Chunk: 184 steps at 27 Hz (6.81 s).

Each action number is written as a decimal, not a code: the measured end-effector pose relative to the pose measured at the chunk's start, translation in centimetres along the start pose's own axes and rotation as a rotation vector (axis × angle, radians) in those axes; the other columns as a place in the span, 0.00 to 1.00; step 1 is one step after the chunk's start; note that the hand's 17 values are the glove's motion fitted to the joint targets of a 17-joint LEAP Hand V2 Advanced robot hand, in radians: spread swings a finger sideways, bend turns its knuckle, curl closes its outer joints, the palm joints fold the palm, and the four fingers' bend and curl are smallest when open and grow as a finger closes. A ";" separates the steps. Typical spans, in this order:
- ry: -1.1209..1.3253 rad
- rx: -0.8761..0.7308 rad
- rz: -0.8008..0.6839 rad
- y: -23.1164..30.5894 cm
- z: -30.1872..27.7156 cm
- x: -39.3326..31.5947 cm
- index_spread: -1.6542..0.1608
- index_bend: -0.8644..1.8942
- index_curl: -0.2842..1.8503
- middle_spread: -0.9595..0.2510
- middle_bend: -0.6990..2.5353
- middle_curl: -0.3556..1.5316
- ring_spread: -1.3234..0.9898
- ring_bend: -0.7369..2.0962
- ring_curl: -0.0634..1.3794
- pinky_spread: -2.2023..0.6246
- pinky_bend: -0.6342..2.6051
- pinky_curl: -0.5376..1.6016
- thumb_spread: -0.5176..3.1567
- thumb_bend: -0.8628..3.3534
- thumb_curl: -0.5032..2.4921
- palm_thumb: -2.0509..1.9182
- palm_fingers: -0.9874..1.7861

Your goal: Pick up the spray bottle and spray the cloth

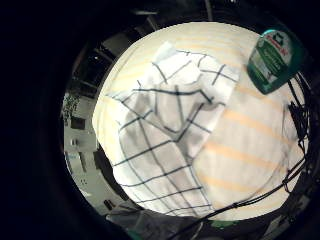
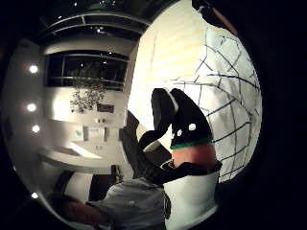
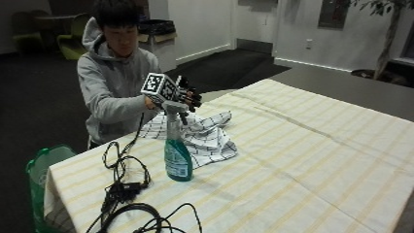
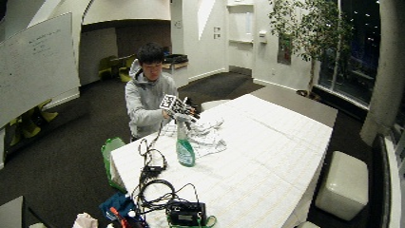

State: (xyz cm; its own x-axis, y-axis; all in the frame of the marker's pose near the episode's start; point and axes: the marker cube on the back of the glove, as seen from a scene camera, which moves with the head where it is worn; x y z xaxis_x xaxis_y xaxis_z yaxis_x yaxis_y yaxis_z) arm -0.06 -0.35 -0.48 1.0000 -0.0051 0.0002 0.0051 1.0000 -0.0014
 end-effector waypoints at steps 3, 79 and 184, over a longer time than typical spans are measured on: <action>-0.005 0.005 -0.013 -0.3 -0.7 -0.3 0.80 0.43 0.19 0.78 0.29 0.24 0.59 0.33 0.08 0.83 0.28 0.29 0.30 0.27 0.20 0.63 0.50; -0.496 0.683 0.253 -14.9 -14.5 16.2 0.75 0.41 0.21 0.74 0.35 0.39 0.55 0.49 0.26 0.82 0.34 0.39 0.38 0.21 0.28 0.71 0.68; -0.556 -0.321 -0.269 -17.2 14.2 -21.1 0.81 0.46 0.39 0.73 0.40 0.45 0.52 0.46 0.35 0.70 0.33 0.45 0.20 0.20 0.42 0.76 0.76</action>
State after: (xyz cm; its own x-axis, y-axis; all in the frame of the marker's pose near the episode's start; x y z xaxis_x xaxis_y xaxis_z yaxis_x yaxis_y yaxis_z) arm -21.25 -17.47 13.71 0.8161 -0.1655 0.5538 0.3382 0.9137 -0.2254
